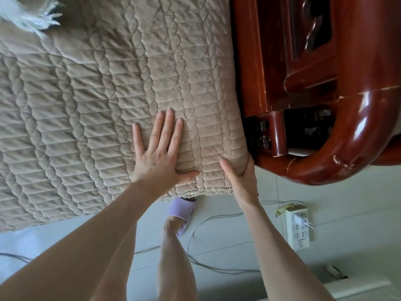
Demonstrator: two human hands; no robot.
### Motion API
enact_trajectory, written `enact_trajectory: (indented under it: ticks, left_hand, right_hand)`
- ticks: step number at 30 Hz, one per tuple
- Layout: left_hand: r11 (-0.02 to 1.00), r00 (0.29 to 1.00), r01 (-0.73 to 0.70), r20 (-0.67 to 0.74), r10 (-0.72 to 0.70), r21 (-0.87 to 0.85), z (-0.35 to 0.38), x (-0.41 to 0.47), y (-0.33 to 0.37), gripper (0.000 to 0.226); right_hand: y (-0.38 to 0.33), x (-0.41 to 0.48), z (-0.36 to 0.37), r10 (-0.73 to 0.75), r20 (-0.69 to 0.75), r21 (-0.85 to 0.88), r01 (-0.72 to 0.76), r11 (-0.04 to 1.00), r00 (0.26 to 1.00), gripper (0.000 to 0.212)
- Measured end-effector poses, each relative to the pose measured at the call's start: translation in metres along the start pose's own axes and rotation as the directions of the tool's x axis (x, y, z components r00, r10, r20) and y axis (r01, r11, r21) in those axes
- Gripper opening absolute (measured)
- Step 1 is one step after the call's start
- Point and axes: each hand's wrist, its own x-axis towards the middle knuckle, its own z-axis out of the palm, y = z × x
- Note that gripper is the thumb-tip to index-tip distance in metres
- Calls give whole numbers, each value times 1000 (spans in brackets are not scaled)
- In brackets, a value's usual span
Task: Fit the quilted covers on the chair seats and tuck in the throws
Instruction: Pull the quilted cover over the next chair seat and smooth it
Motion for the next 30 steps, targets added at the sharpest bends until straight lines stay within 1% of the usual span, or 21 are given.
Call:
enact_trajectory:
  ticks: [3,5,8,10,11,13,16,18,22,25,26,28,30]
  left_hand:
    - [1000,1000,5,2,-5,-9,-3,-2,0,129]
    - [999,1000,0,-3,0,-40,-5,-4,0,127]
    - [996,999,-36,-16,35,-79,-11,-7,-6,116]
    - [995,998,-55,-31,53,-87,-17,-6,-14,109]
    - [995,998,-54,-39,51,-87,-20,-3,-20,107]
    - [994,999,-27,-36,24,-102,-28,6,-34,105]
    - [995,1000,26,6,-25,-100,-39,24,-55,108]
    - [997,999,37,40,-34,-72,-44,40,-66,111]
    - [999,998,41,51,-40,-15,-47,65,-75,111]
    - [997,998,21,53,-17,-75,-51,74,-84,106]
    - [994,999,26,28,-23,-102,-52,76,-86,102]
    - [986,997,74,-15,-77,-150,-58,93,-98,97]
    - [980,993,117,-11,-120,-161,-64,113,-109,95]
  right_hand:
    - [-4,-4,0,-11,10,-103,12,995,1000,111]
    - [-12,-12,0,-57,-6,-207,55,977,998,115]
    - [-32,-27,5,-230,11,-348,219,911,973,108]
    - [-53,-30,13,-381,85,-435,379,817,921,103]
    - [-64,-29,17,-427,121,-464,431,774,896,98]
    - [-90,-23,27,-467,168,-494,484,722,868,89]
    - [-123,-7,42,-499,208,-509,529,679,841,83]
    - [-142,10,52,-492,240,-505,540,673,837,82]
    - [-165,55,66,-434,209,-519,476,711,876,86]
    - [-182,74,72,-385,199,-510,430,745,901,93]
    - [-186,76,74,-398,211,-520,447,728,893,93]
    - [-205,86,82,-431,238,-580,483,656,871,90]
    - [-223,99,93,-440,231,-643,476,601,868,89]
